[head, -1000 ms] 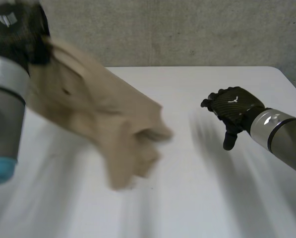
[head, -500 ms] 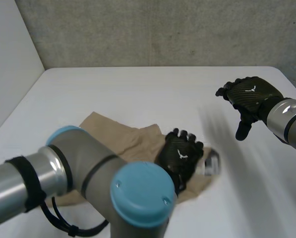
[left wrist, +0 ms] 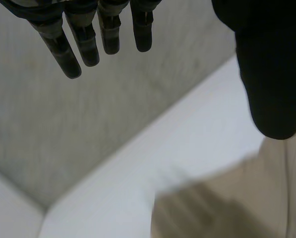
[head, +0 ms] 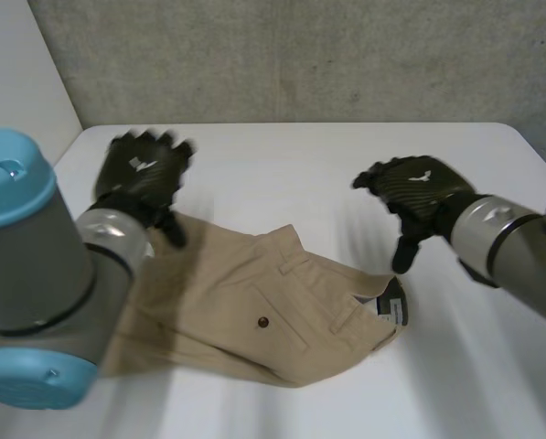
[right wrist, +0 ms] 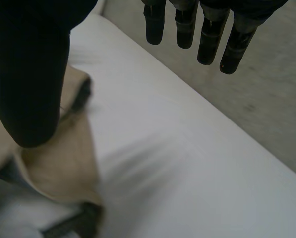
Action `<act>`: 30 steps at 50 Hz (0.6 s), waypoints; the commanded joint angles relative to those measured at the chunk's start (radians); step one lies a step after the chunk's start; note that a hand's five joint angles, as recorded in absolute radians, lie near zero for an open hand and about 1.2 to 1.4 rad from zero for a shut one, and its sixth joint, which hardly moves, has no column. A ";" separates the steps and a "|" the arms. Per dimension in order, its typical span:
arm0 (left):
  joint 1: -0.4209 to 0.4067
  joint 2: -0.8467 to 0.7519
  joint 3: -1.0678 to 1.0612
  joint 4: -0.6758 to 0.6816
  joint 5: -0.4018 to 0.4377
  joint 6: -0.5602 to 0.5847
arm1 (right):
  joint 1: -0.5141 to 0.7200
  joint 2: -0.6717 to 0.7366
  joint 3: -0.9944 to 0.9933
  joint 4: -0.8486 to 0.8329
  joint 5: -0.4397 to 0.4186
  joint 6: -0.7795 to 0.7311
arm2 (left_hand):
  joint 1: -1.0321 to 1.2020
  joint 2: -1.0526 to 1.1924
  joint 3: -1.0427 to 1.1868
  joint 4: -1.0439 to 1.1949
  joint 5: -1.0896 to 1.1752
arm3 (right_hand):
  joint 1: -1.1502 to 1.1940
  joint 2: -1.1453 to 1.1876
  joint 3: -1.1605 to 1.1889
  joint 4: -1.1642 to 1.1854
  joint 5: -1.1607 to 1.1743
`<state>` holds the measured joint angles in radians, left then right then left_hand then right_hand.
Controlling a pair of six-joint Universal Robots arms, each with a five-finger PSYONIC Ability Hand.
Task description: Fold the shorts.
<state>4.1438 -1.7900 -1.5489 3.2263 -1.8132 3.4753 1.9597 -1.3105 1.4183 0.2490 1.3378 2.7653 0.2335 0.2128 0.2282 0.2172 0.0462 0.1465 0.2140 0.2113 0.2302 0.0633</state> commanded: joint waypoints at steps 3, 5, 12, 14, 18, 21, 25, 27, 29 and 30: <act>0.286 -0.035 -0.129 -0.063 0.121 -0.076 | 0.212 0.164 -0.125 -0.010 0.001 0.059 | -0.008 0.012 -0.003 0.008 0.005 | 0.028 -0.039 -0.037 -0.056 -0.063; 0.338 -0.060 -0.140 -0.063 0.161 -0.078 | 0.241 0.220 -0.174 -0.010 0.007 0.056 | -0.008 0.013 -0.003 0.008 0.005 | 0.028 -0.039 -0.037 -0.056 -0.063; 0.398 -0.078 -0.183 -0.066 0.202 -0.074 | 0.294 0.506 -0.482 -0.010 0.035 0.051 | 0.001 0.021 0.006 0.017 0.013 | 0.106 0.038 0.041 0.022 0.014; 0.403 -0.078 -0.198 -0.065 0.207 -0.073 | 0.295 0.536 -0.518 -0.007 0.041 0.050 | 0.001 0.021 0.006 0.017 0.013 | 0.120 0.053 0.056 0.037 0.029; 0.408 -0.078 -0.237 -0.062 0.207 -0.070 | 0.297 0.694 -0.714 0.009 0.072 0.048 | 0.001 0.021 0.006 0.017 0.013 | 0.200 0.132 0.135 0.116 0.108; 0.414 -0.080 -0.255 -0.056 0.216 -0.070 | 0.297 0.781 -0.817 0.064 0.072 0.048 | -0.011 0.010 -0.006 0.005 0.002 | 0.264 0.197 0.199 0.180 0.173; 0.421 -0.092 -0.254 -0.049 0.245 -0.070 | 0.297 0.853 -0.910 0.128 0.070 0.048 | -0.017 0.004 -0.012 -0.001 -0.004 | 0.499 0.431 0.434 0.415 0.407; 0.421 -0.110 -0.244 -0.028 0.251 -0.068 | 0.294 0.870 -0.935 0.144 0.072 0.050 | -0.017 0.004 -0.012 -0.001 -0.004 | 0.828 0.760 0.763 0.744 0.736; 0.421 -0.120 -0.240 -0.004 0.253 -0.068 | 0.292 0.870 -0.940 0.144 0.072 0.051 | -0.017 0.004 -0.012 -0.001 -0.004 | 1.014 0.947 0.949 0.930 0.923; 0.421 -0.123 -0.237 0.010 0.253 -0.068 | 0.289 0.867 -0.940 0.144 0.077 0.051 | -0.014 0.007 -0.009 0.002 -0.001 | 1.247 1.180 1.183 1.164 1.156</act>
<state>4.5622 -1.8764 -1.8025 3.1744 -1.5822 3.4059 2.2582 -0.5115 0.5781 0.3252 1.4102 2.8131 0.2335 0.2128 0.2282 0.2172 0.0463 0.4239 0.4929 0.4945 0.4893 0.2924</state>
